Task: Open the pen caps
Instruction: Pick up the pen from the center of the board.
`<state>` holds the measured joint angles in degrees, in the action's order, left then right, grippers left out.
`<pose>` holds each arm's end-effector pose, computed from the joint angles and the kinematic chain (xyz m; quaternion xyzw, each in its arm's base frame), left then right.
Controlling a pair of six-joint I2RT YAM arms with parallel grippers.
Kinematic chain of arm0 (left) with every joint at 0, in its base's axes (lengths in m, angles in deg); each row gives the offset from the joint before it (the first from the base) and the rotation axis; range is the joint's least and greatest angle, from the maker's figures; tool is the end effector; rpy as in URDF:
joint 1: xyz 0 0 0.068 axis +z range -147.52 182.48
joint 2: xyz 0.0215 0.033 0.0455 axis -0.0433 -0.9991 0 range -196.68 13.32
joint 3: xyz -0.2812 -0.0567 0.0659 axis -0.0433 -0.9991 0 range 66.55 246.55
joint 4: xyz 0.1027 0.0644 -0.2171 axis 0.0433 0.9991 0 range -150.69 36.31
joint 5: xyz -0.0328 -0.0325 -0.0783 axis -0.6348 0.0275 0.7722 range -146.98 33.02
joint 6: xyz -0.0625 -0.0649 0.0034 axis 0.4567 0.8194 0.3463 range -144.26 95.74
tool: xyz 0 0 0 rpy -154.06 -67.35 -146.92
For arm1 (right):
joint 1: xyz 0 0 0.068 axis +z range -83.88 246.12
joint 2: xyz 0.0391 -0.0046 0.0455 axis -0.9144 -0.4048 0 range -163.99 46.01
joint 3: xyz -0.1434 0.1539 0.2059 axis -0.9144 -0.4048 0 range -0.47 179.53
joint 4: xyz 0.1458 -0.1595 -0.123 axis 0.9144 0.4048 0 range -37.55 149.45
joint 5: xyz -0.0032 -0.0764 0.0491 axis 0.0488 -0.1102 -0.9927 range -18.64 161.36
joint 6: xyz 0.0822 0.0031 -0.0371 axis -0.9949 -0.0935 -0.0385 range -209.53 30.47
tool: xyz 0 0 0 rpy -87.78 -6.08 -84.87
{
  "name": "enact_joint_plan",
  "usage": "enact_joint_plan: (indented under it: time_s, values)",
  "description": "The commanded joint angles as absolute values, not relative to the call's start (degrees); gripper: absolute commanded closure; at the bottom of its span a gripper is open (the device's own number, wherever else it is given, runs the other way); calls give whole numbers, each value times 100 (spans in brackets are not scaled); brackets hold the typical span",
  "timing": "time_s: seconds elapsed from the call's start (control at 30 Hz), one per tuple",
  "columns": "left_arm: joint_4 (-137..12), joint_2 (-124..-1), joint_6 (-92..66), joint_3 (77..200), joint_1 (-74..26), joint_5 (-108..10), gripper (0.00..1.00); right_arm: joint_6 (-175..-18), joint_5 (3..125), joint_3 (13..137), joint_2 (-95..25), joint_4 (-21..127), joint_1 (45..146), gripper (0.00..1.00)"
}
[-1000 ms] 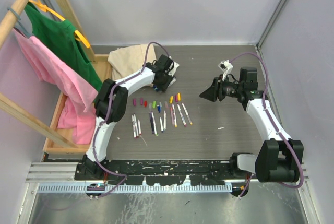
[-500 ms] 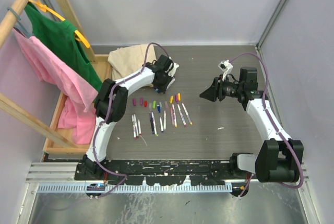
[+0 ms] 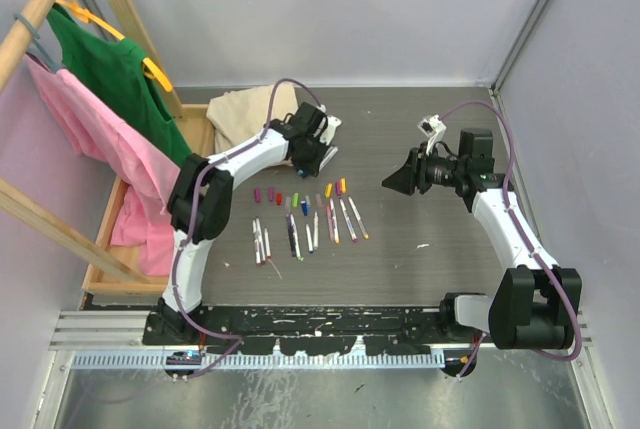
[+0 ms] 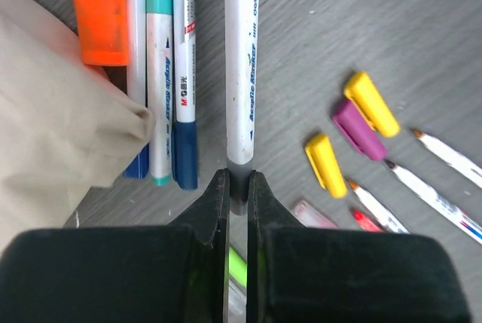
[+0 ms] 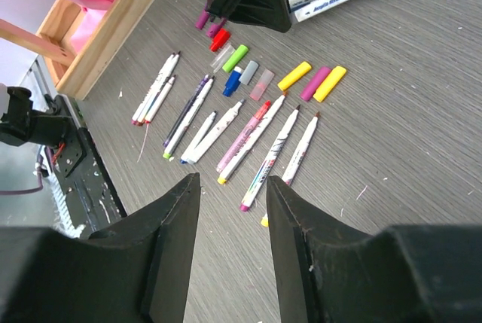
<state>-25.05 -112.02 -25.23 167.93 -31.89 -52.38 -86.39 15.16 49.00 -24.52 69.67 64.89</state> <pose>0.4085 -0.2873 0.1749 0.3027 0.9155 -0.1124 0.2399 0.2567 0.0615 0.2827 -0.2187 0.7902 0.4089 0.4007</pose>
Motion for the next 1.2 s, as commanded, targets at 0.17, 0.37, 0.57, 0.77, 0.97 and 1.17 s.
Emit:
enact_joint_plan:
  time_s: [0.17,0.37,0.57,0.77,0.97,1.17]
  values:
    - [-3233,-9878,-2426,16123,-3179,-4310,100,-8215,779,4979,-2339,6947,6480,50]
    - [-3649,-9306,-2056,15308,-3177,-3332,100,-7018,571,5143,-2109,7522,6693,44]
    - [-4267,-8761,-1461,14447,-3211,-2258,100,-3149,602,5218,-1760,9082,7326,36]
    - [-4419,-8513,-1170,13974,-3435,-1790,100,1040,974,5729,-1853,11059,7795,24]
    - [-4676,-8394,-934,13648,-3686,-1449,100,1155,2644,5586,-1877,9990,8703,25]
    - [-4635,-8418,-949,13607,-3948,-1421,100,976,4079,5224,-1929,9197,9658,31]
